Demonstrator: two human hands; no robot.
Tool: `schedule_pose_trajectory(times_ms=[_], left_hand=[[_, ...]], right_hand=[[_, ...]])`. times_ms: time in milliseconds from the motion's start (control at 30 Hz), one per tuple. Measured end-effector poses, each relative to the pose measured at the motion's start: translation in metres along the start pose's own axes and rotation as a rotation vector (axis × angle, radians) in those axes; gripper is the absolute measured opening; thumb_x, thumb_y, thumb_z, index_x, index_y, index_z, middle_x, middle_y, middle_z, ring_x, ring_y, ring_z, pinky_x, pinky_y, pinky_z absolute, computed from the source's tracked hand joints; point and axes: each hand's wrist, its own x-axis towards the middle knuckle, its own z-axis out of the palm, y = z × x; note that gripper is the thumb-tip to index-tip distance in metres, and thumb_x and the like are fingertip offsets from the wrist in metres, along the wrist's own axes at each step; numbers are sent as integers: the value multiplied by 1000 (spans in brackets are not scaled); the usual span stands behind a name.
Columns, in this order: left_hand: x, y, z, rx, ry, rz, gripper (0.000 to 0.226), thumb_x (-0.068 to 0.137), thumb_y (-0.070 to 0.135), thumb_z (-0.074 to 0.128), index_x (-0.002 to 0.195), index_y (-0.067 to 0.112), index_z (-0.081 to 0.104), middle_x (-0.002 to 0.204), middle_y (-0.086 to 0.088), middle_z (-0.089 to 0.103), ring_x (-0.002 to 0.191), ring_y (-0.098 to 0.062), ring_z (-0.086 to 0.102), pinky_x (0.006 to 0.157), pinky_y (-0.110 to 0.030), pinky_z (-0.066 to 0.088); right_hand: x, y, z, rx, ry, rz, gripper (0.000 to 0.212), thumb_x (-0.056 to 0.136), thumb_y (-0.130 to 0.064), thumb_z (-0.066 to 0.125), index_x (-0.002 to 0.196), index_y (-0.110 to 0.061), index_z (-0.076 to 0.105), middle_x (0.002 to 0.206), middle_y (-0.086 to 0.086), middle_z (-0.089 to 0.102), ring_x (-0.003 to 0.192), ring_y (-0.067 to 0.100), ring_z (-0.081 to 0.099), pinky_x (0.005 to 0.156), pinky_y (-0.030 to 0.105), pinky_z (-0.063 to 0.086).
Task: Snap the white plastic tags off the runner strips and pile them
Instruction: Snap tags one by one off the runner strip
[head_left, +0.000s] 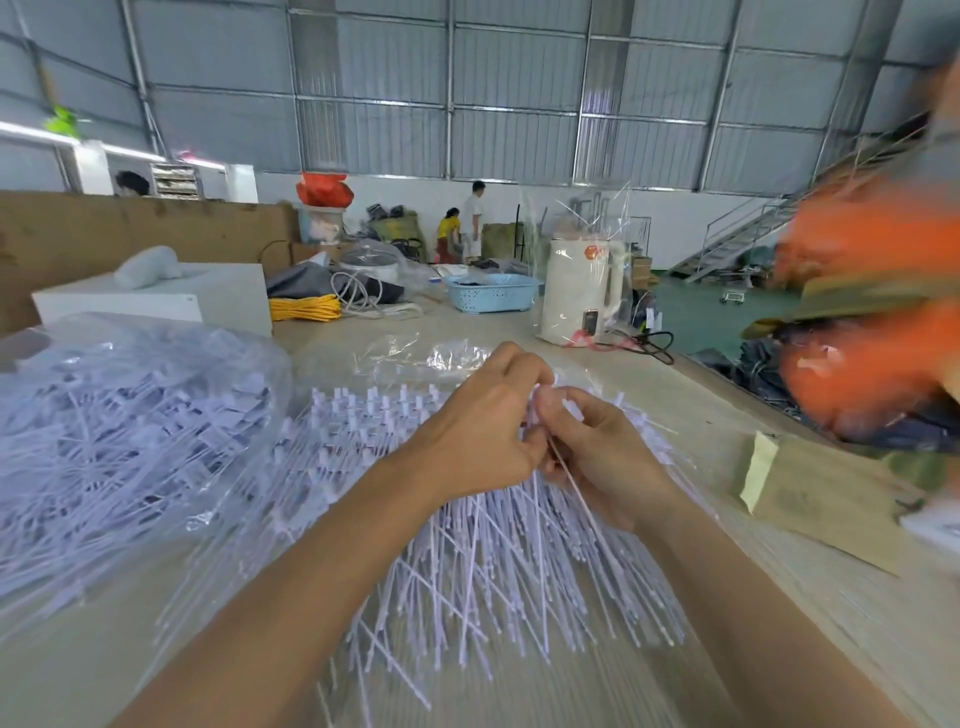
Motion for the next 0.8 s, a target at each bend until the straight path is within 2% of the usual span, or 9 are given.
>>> schedule_pose_trajectory(times_ms=[167, 233, 300, 400, 500, 600, 667, 733, 800], left_hand=[[2, -4, -11, -11, -20, 24, 39, 83, 30, 67, 117, 14, 53, 110, 3, 51, 96, -10, 49, 84, -22, 40], [1, -5, -16, -28, -71, 9, 33, 84, 21, 66, 116, 15, 59, 110, 1, 60, 98, -12, 53, 85, -25, 41], [0, -2, -16, 32, -115, 31, 40, 82, 4, 58, 121, 13, 58, 115, -3, 61, 103, -17, 53, 86, -22, 40], [5, 2, -10, 342, -93, 5, 39, 85, 2, 51, 123, 10, 52, 119, -6, 54, 107, -21, 51, 88, -26, 39], [5, 12, -8, 722, -32, 39, 21, 76, 8, 65, 96, 15, 66, 93, -3, 65, 87, -20, 60, 82, -29, 44], [1, 17, -7, 797, 15, 97, 13, 56, 20, 78, 62, 24, 67, 57, 6, 62, 56, -13, 61, 71, -23, 47], [-1, 19, -6, 740, -15, 91, 7, 72, 28, 72, 77, 23, 70, 72, 4, 65, 72, -15, 64, 73, -26, 44], [2, 15, -2, 669, -70, 35, 17, 91, 28, 53, 101, 21, 65, 96, 3, 63, 96, -19, 59, 83, -30, 36], [5, 9, -4, 572, -88, -15, 20, 95, 26, 45, 101, 23, 65, 98, 4, 63, 96, -19, 57, 84, -31, 30]], right_hand=[[1, -4, -5, 94, 90, -73, 29, 81, -32, 62, 83, -4, 56, 54, 3, 51, 43, 11, 43, 41, 19, 35], [2, -4, -7, 119, 112, -49, 24, 88, -28, 59, 90, -4, 58, 56, 5, 52, 43, 11, 42, 40, 18, 33], [3, -3, -8, 117, 126, -29, 24, 92, -26, 58, 82, -4, 60, 59, 7, 51, 46, 12, 40, 38, 18, 32], [3, -3, -8, 131, 131, -26, 40, 93, -23, 56, 54, -21, 64, 52, 2, 49, 47, 14, 37, 35, 18, 30], [2, -5, -5, 148, 201, -32, 44, 93, -19, 57, 50, -20, 56, 47, -2, 46, 45, 13, 37, 35, 17, 28], [0, -5, -1, 178, 238, 50, 34, 92, -31, 59, 65, -11, 52, 54, 4, 49, 42, 11, 37, 34, 17, 28], [-2, -6, 1, 108, 209, 106, 44, 91, -43, 55, 65, -7, 55, 53, 5, 53, 38, 9, 40, 35, 17, 29], [-5, -7, 4, 51, 185, 93, 46, 91, -46, 53, 64, -9, 57, 50, 2, 56, 39, 8, 45, 36, 16, 32], [-6, -7, 6, 55, 190, 52, 40, 92, -43, 53, 68, -12, 58, 55, 1, 60, 47, 8, 53, 38, 14, 35]])
